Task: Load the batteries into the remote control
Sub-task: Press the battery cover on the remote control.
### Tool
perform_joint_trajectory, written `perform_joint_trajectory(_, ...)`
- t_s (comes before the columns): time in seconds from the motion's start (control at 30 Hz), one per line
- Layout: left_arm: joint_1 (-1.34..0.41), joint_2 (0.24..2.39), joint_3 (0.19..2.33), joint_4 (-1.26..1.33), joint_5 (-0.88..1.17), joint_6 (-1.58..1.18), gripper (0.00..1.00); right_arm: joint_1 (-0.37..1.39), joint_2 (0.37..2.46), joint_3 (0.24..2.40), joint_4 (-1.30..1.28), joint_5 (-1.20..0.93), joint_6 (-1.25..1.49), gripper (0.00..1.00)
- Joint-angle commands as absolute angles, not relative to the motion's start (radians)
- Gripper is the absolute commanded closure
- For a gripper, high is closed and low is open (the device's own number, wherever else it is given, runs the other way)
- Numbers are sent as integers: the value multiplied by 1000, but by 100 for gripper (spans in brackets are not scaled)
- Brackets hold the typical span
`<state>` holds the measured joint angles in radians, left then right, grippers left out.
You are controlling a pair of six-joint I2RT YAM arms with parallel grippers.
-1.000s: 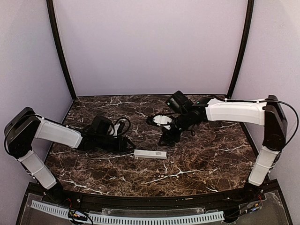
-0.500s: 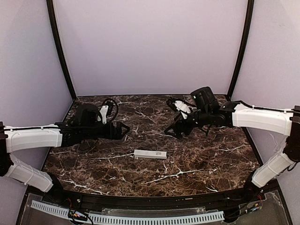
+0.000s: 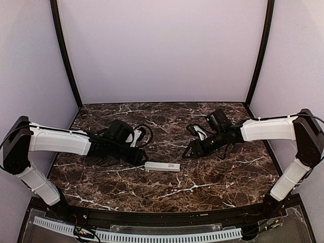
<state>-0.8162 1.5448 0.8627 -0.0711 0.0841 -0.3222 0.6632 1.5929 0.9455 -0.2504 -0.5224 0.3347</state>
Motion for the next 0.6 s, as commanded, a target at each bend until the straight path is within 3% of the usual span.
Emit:
perform_joint_trajectory(0.0, -845, 1569, 909, -140, 46, -319, 52, 658, 1620, 916, -197, -618, 432, 42)
perform_joint_trajectory(0.57, -865, 1648, 953, -197, 12, -322, 53, 662, 1692, 830, -25, -728, 587, 52)
